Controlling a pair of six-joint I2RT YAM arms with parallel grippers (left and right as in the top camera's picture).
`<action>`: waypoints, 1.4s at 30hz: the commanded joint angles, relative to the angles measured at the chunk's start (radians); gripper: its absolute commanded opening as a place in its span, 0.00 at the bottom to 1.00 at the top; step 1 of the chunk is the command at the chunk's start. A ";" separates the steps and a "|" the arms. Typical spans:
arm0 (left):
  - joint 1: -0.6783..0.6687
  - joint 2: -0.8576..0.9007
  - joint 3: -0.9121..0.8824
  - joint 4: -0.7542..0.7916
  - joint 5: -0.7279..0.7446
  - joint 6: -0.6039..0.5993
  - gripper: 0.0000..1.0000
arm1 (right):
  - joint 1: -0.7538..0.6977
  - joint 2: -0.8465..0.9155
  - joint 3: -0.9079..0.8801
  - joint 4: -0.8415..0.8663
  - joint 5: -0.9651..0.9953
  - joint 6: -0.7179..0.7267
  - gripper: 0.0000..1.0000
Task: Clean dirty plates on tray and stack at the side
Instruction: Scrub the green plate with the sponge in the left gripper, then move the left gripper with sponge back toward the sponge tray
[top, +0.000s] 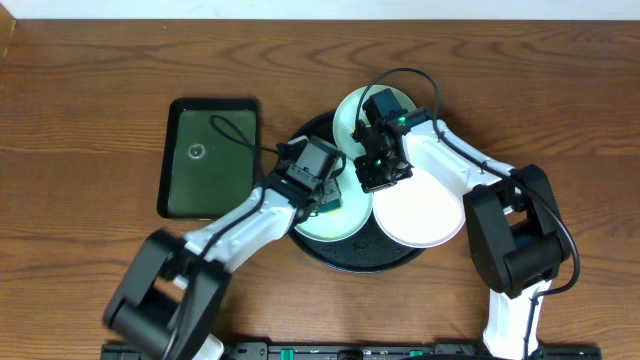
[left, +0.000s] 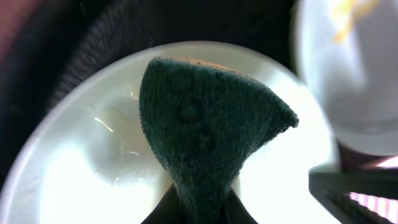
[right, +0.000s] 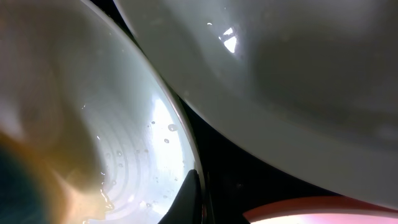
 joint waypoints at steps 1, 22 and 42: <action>0.003 0.071 -0.011 0.022 0.028 0.002 0.08 | -0.002 -0.002 -0.005 -0.001 0.034 0.000 0.01; 0.004 -0.155 -0.011 -0.183 -0.525 0.049 0.08 | 0.002 -0.007 -0.002 -0.002 0.040 0.000 0.01; 0.314 -0.644 -0.011 -0.426 -0.206 0.200 0.08 | 0.119 -0.375 0.037 0.048 0.618 -0.145 0.01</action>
